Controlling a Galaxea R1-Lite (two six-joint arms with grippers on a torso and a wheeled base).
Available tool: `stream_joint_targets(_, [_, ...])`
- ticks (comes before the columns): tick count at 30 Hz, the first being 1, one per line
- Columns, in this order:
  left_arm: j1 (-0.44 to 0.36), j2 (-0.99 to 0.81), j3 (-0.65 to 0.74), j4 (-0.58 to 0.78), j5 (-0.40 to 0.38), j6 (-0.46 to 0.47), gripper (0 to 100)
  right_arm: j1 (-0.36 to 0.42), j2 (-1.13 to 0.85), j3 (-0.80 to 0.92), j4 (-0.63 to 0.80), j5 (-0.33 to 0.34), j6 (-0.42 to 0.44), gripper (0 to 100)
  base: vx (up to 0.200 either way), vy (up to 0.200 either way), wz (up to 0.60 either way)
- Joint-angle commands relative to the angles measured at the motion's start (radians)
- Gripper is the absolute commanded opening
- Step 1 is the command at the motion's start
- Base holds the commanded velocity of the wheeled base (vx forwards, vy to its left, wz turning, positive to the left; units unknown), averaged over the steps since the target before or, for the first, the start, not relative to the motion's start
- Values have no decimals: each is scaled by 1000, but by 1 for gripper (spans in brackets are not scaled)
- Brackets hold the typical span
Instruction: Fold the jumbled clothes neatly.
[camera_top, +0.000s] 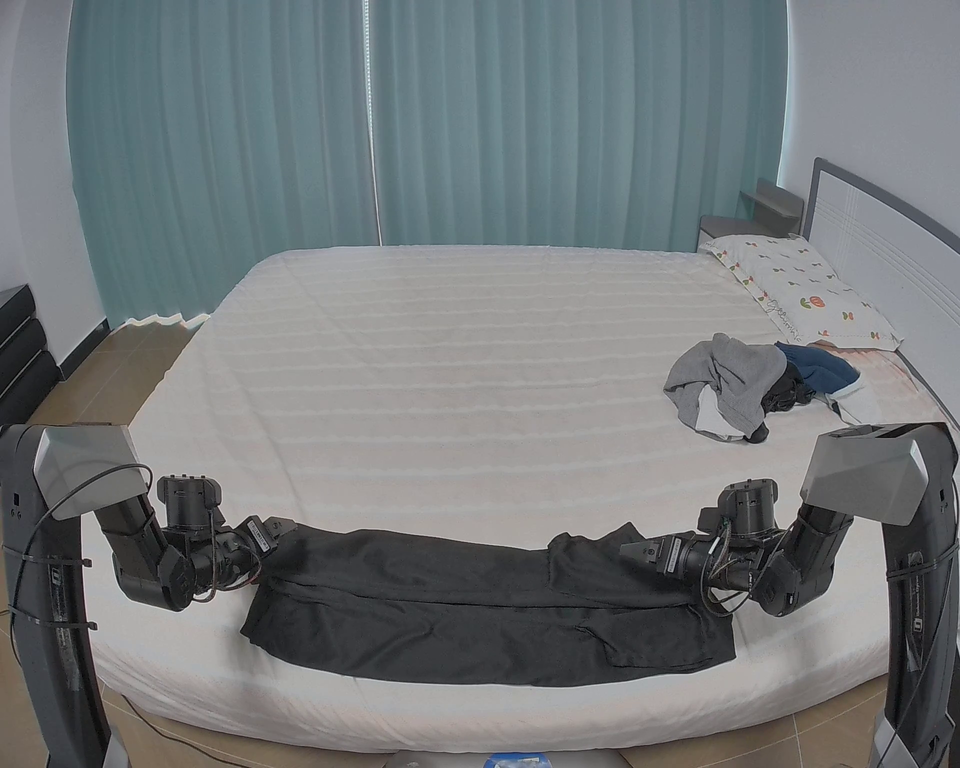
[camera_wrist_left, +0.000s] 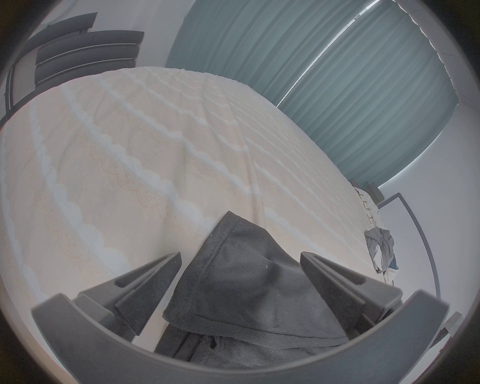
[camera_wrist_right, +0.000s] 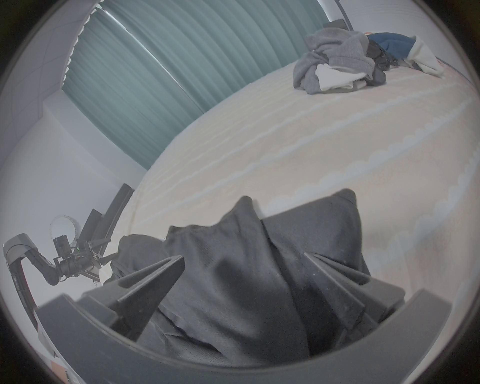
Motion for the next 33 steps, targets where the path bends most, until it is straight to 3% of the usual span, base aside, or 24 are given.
stream_joint_targets(1, [0, 4, -1, 0, 0, 0, 100, -4, -6, 3, 22, 1, -10, 0, 0, 0, 0])
stream_joint_targets(33, [0, 4, 1, -2, 0, 0, 100, -58, -122, 189, 51, 44, -61, 0, 0, 0, 0])
